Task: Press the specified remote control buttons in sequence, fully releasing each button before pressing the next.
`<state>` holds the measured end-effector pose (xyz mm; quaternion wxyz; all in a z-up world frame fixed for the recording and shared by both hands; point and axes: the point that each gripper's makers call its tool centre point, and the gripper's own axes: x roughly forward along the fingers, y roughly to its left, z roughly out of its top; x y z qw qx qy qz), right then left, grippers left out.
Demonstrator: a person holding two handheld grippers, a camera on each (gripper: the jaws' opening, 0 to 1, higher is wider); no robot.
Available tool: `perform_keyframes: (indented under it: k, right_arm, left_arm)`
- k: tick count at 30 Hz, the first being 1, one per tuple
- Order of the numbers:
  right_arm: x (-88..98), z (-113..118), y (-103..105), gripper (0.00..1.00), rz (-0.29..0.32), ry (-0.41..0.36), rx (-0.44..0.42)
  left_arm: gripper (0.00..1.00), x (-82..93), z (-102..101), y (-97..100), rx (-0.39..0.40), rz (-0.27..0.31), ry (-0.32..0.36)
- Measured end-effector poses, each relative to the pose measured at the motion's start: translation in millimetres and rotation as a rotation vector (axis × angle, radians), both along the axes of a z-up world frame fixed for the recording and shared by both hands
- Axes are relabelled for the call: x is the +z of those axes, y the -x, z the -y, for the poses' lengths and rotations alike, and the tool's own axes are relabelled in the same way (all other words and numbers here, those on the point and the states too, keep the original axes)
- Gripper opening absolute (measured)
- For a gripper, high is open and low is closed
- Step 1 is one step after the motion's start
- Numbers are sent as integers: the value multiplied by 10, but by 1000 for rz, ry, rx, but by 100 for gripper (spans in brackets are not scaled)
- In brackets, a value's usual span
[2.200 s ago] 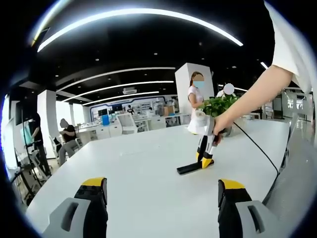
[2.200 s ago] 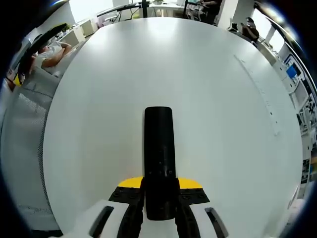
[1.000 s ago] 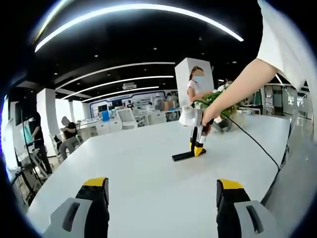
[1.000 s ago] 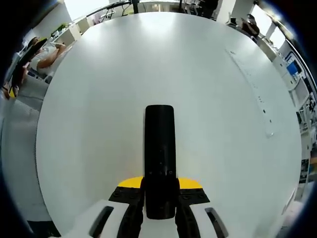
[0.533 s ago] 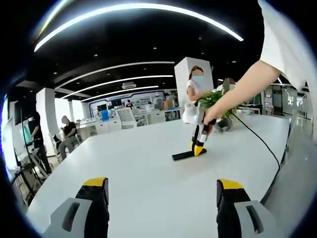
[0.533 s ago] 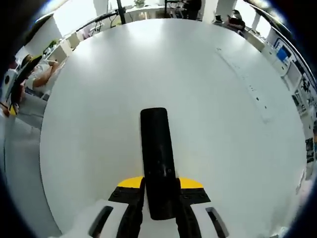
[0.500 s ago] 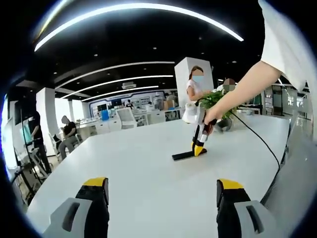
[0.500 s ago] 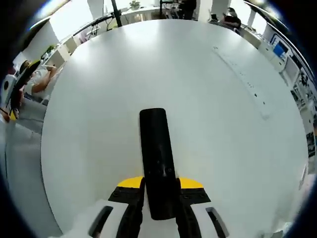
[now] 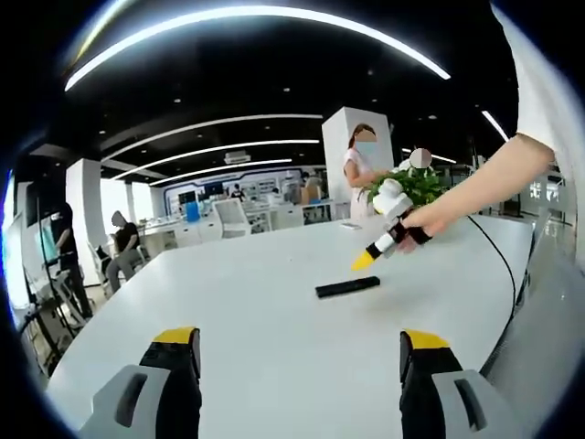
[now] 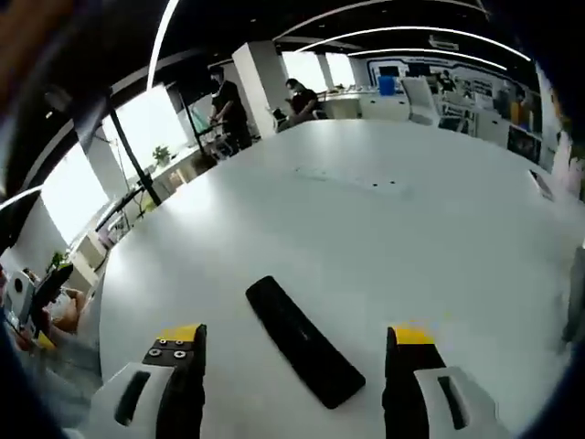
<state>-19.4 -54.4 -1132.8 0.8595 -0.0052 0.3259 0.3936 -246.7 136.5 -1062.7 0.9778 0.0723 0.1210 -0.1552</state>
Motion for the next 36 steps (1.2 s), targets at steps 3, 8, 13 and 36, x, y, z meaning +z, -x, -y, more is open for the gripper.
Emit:
perform_keyframes:
  k: [3,8,13,36]
  right_arm:
    - [187,38,134,95,90,-68,-61]
    - [420,104,354,99,187,-127,-102]
    - [532,138,647,99,216,-166,-101]
    - [914,777,1710,99,399,-105,-223]
  left_arm:
    - [93,5,-5,-4,2,4,0]
    - [94,13,1,-7,-1,9,7]
    - [94,29,-1,-6,-1,18,10]
    - [93,76,24,18,-13,40,10]
